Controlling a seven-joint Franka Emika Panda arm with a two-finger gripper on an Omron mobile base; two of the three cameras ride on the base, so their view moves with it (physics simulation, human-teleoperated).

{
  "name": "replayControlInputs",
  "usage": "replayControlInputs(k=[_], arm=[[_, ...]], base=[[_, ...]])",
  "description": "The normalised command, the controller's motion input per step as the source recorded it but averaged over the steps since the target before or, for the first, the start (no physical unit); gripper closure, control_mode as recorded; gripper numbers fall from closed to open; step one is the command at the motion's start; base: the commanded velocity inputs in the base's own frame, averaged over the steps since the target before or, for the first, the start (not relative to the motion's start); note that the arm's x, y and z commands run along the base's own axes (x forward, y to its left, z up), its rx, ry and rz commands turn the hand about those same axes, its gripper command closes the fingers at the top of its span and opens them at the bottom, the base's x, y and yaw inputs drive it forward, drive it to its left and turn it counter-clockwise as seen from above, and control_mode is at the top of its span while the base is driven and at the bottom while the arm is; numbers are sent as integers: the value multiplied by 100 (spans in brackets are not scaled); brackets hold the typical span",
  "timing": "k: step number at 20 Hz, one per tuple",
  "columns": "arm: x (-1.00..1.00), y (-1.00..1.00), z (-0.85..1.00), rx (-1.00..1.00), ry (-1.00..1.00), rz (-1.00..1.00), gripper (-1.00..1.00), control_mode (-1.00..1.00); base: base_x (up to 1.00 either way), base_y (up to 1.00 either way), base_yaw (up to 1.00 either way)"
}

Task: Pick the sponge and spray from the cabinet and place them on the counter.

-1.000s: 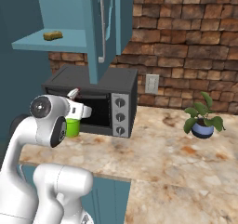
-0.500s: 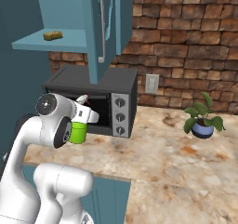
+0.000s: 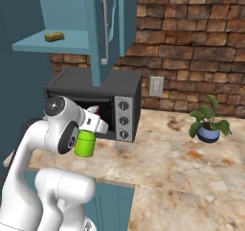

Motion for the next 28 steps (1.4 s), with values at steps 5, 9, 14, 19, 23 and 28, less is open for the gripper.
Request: replayControlInputs(k=[5, 9, 14, 19, 23, 28], arm=[[-7, -30, -36, -4, -7, -1, 100, -100], [-10, -34, -39, -5, -8, -1, 100, -100], [-2, -42, -32, -4, -6, 0, 100, -100], [0, -46, -26, -4, -7, 0, 100, -100], [0, -32, -20, -5, -9, 0, 100, -100], [0, -10, -14, -4, -7, 0, 100, -100]], base=[[0, 0, 0], [0, 0, 0], [0, 0, 0], [0, 0, 0], [0, 0, 0], [0, 0, 0]])
